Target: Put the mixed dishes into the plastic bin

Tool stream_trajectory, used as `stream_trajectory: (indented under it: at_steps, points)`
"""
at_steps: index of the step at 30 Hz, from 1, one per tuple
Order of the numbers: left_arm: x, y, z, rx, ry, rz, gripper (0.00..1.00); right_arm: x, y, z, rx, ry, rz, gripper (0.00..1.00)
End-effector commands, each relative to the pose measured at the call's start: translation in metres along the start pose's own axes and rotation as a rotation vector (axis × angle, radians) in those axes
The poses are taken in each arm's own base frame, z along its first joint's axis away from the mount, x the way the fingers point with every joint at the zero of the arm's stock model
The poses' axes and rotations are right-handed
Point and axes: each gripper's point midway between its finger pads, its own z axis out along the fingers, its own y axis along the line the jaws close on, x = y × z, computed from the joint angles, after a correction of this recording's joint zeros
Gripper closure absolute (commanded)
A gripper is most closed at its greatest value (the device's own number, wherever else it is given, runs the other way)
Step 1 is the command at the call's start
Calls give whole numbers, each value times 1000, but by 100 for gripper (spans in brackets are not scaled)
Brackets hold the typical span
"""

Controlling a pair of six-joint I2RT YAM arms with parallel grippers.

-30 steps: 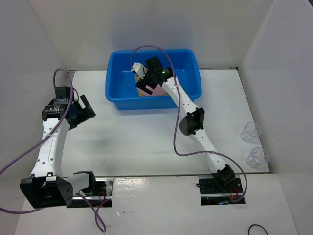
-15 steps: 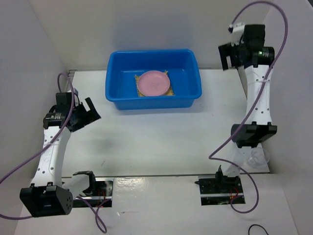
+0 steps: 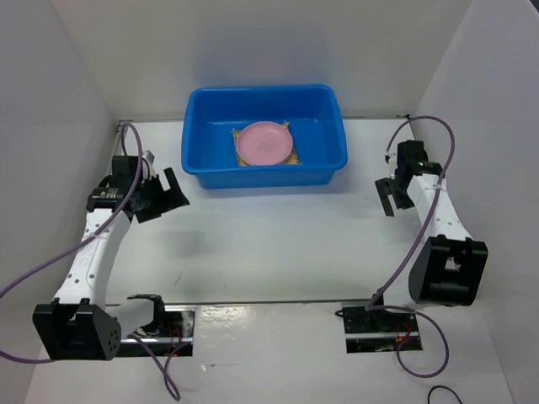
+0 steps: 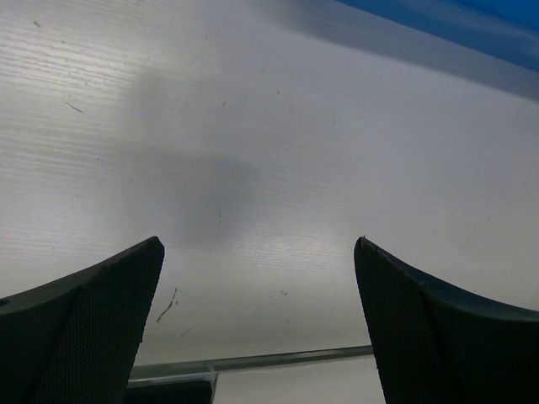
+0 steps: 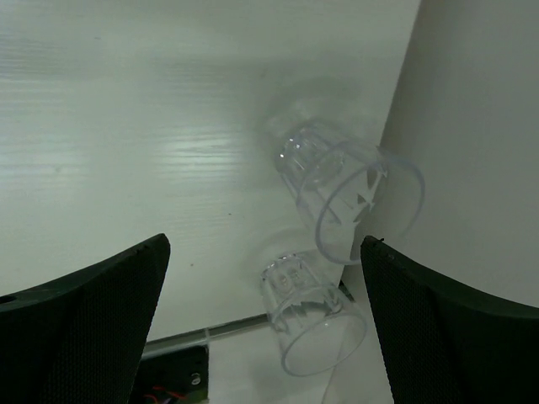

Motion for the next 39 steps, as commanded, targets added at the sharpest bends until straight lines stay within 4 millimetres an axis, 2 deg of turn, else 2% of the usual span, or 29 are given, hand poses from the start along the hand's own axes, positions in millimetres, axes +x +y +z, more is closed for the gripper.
stream_trajectory:
  at_steps: [1,4,10,13,15,16,17,19,20,21,22,23,24,25,26,27,28,30,31,32,33,34,35,36,37,38,39]
  points:
    - [-4,-6,9,27,11,28,0,-4,-35,10,152,-58,88,2]
    - [-6,-8,15,29,34,24,0,10,-44,27,145,-23,115,2]
    - [-12,-13,15,49,35,34,0,19,-37,51,92,20,108,2]
    - [-12,-14,15,49,35,34,0,23,-45,63,82,28,136,2]
    - [-7,-12,14,45,43,32,0,31,-40,74,44,56,137,2]
    - [-5,-11,13,45,44,32,0,29,-36,74,22,45,137,3]
    - [-6,-10,11,40,31,34,0,33,-31,79,4,59,133,6]
    - [1,-7,13,35,45,31,0,38,-25,82,-17,78,128,21]
    - [0,-6,10,31,31,34,0,37,-23,82,-28,73,128,39]
    - [5,-4,11,24,47,30,0,40,-21,81,-35,86,126,48]
    - [4,-5,8,28,36,33,0,34,-18,79,-68,66,128,57]
    - [6,-4,7,29,33,33,0,30,-18,75,-79,58,138,80]
    - [6,-4,7,29,33,33,0,25,-21,71,-75,52,148,94]
    - [7,-4,4,31,31,34,0,8,-33,59,-60,25,191,100]
    - [6,-6,1,34,21,25,0,-4,-46,47,-28,4,224,100]
    - [7,-6,-2,36,17,26,0,-36,-72,11,24,-106,283,100]
    - [7,-6,-2,36,17,26,0,-53,-87,-12,51,-169,305,100]
    - [7,-7,-9,42,3,29,0,-98,-92,-61,56,-319,272,100]
    - [9,-7,-11,45,-4,21,0,-131,-102,-110,79,-455,244,100]
    - [9,-7,-11,45,-4,21,0,-153,-94,-130,60,-518,200,100]
    - [11,-6,-12,47,-8,12,0,-180,-62,-153,7,-590,105,100]
    - [9,-8,-14,54,-24,16,0,-205,-56,-195,-10,-706,63,100]
    - [9,-8,-14,54,-25,16,0,-219,-28,-190,-90,-693,-22,100]
    - [9,-8,-14,54,-25,16,0,-241,0,-225,-144,-790,-96,100]
    - [9,-8,-14,54,-25,16,0,-252,29,-209,-203,-747,-177,100]
    - [9,-8,-14,54,-25,16,0,-261,49,-210,-240,-754,-227,100]
    - [9,-8,-14,54,-25,16,0,-273,78,-233,-282,-815,-291,100]
